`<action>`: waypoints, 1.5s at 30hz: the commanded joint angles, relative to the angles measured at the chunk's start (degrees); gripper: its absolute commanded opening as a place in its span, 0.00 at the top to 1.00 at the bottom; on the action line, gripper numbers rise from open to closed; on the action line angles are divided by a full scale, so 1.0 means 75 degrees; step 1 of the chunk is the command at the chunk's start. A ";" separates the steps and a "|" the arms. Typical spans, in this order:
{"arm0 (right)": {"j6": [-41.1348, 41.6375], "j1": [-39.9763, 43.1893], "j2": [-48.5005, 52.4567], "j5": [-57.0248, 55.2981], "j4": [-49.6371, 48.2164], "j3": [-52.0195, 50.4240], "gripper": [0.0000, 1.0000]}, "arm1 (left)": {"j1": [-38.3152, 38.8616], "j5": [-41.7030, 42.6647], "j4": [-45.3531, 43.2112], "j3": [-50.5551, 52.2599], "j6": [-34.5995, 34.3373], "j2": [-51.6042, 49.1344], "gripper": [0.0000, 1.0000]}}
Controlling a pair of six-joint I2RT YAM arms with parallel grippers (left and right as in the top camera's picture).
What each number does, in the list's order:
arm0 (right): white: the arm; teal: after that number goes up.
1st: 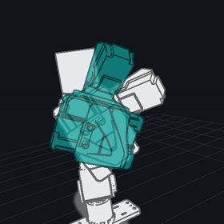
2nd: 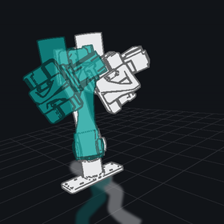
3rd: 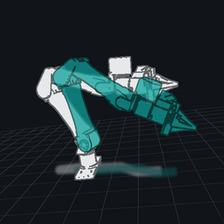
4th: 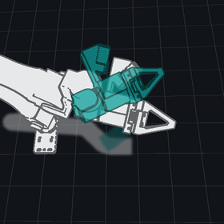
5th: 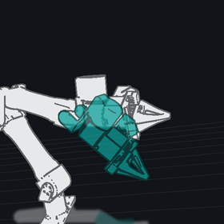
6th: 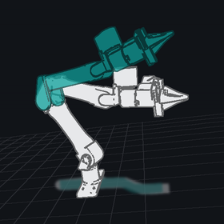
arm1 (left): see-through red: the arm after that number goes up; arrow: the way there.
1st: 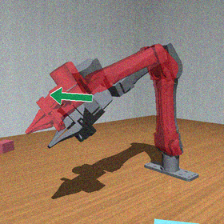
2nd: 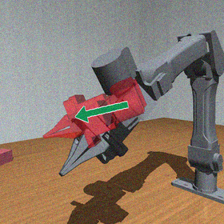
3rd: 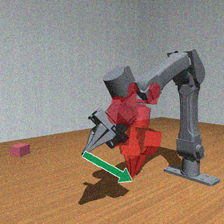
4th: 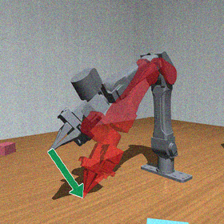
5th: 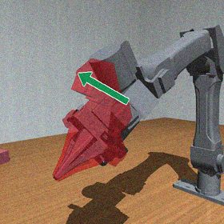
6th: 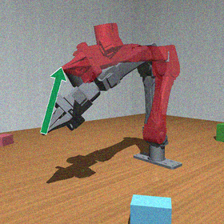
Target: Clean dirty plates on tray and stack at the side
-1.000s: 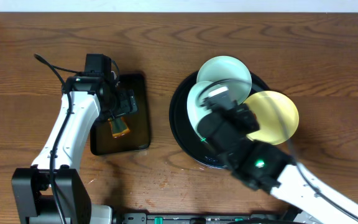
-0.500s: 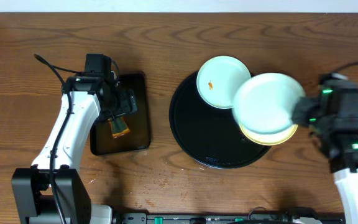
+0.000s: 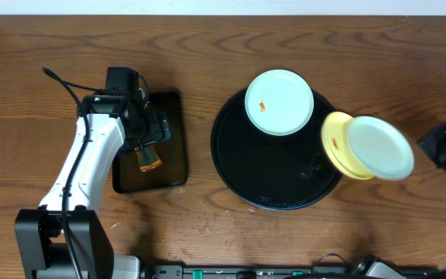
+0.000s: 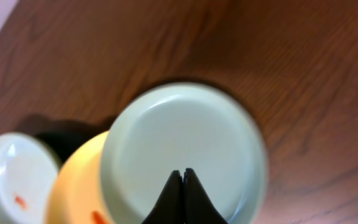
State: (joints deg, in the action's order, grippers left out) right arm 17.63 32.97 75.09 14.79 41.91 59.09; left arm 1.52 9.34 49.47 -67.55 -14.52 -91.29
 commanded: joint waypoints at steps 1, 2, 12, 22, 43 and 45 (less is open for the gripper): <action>0.0064 0.0417 0.0452 0.0592 -0.0242 0.0149 0.99 | -0.0006 0.0067 0.0020 -0.0137 0.0073 0.0009 0.11; 0.0017 0.0460 0.0519 0.0764 -0.0277 0.0149 0.99 | -0.0006 0.0067 0.0020 -0.0137 0.0076 0.0009 0.11; 0.0003 0.0507 0.0638 -0.0766 -0.0047 0.0146 0.91 | -0.0006 0.0067 0.0020 -0.0137 0.0076 0.0009 0.11; 0.0128 0.0463 0.1457 -0.1553 0.1326 -0.0111 0.59 | -0.0006 0.0067 0.0020 -0.0137 0.0073 0.0006 0.11; -0.0737 0.0032 0.3579 -0.0358 0.0087 -0.0230 0.93 | -0.0006 0.0067 0.0020 -0.0137 0.0073 0.0000 0.11; -0.0731 -0.0041 0.3579 -0.0338 -0.0076 -0.0370 0.99 | -0.0006 0.0067 0.0020 -0.0137 0.0076 0.0000 0.11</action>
State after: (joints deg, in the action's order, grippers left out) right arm 12.78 33.74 101.78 11.53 42.72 58.00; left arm 1.52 9.34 49.47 -67.55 -14.52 -91.29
